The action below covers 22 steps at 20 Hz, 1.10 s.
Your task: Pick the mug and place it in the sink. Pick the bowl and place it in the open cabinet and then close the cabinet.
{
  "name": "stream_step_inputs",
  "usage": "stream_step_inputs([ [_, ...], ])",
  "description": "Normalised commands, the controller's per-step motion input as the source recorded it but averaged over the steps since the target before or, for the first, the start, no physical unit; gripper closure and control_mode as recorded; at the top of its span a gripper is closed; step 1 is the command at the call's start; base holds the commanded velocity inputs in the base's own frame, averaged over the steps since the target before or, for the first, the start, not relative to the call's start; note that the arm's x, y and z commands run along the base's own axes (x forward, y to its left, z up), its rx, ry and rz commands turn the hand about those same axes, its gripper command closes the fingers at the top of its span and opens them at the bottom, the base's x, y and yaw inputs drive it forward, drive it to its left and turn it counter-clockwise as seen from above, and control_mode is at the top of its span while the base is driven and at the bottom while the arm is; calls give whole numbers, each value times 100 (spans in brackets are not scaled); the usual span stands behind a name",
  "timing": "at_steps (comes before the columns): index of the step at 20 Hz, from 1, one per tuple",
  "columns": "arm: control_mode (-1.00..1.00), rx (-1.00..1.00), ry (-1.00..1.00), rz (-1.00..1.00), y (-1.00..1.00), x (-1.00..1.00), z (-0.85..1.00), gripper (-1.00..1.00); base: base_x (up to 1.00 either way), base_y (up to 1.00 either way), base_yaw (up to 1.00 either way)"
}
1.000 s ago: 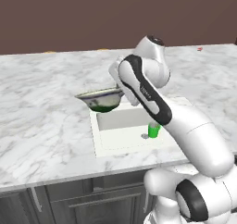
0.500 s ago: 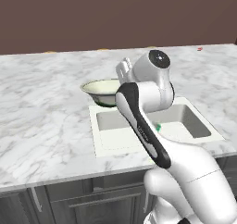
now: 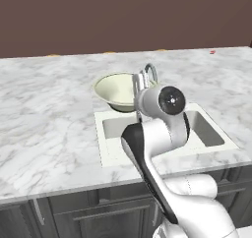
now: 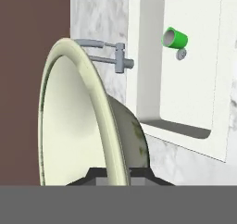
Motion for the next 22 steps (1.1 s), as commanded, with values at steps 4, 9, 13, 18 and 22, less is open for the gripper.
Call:
stream_step_inputs([
  [4,-100,0,-15,-16,-24,-52,25,100,0,0,0],
  [9,-100,0,-6,-12,-20,-41,23,100,0,0,0],
  [13,-100,1,-1,-5,-28,-49,32,100,0,0,0],
  [18,-100,3,2,0,-28,-50,38,100,0,0,0],
  [22,-100,4,7,0,-35,-53,32,100,0,0,0],
])
